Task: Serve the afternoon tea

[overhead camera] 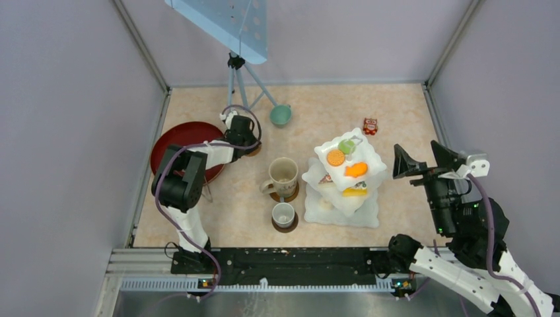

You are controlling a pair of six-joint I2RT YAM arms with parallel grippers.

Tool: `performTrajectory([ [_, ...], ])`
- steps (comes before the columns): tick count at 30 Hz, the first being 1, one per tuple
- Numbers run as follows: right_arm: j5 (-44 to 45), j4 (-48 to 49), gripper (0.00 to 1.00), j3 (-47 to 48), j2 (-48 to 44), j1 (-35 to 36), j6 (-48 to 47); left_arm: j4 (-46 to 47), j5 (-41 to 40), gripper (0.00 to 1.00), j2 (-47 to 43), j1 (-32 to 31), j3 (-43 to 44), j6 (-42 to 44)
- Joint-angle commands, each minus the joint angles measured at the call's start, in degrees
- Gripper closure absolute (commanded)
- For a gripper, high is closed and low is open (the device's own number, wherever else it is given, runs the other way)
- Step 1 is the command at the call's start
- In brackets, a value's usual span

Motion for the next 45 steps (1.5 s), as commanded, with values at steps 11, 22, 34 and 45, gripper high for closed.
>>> performTrajectory([
  [11, -0.1, 0.1, 0.05, 1.6, -1.7, 0.7, 1.2, 5.2, 24.8, 0.93, -1.8, -8.2, -4.4, -4.1],
  [22, 0.4, -1.3, 0.05, 2.3, -2.0, 0.7, 1.7, 7.3, 27.3, 0.93, 0.9, -9.9, -0.9, -2.2],
  [34, 0.8, -1.5, 0.05, 2.5, -2.4, 0.7, 1.3, 5.5, 30.7, 0.89, 4.2, -9.5, 5.3, 1.0],
  [45, 1.0, -1.2, 0.05, 1.7, -2.9, 0.7, 1.3, -5.5, 22.1, 0.40, -9.8, -5.1, 4.2, 13.6],
])
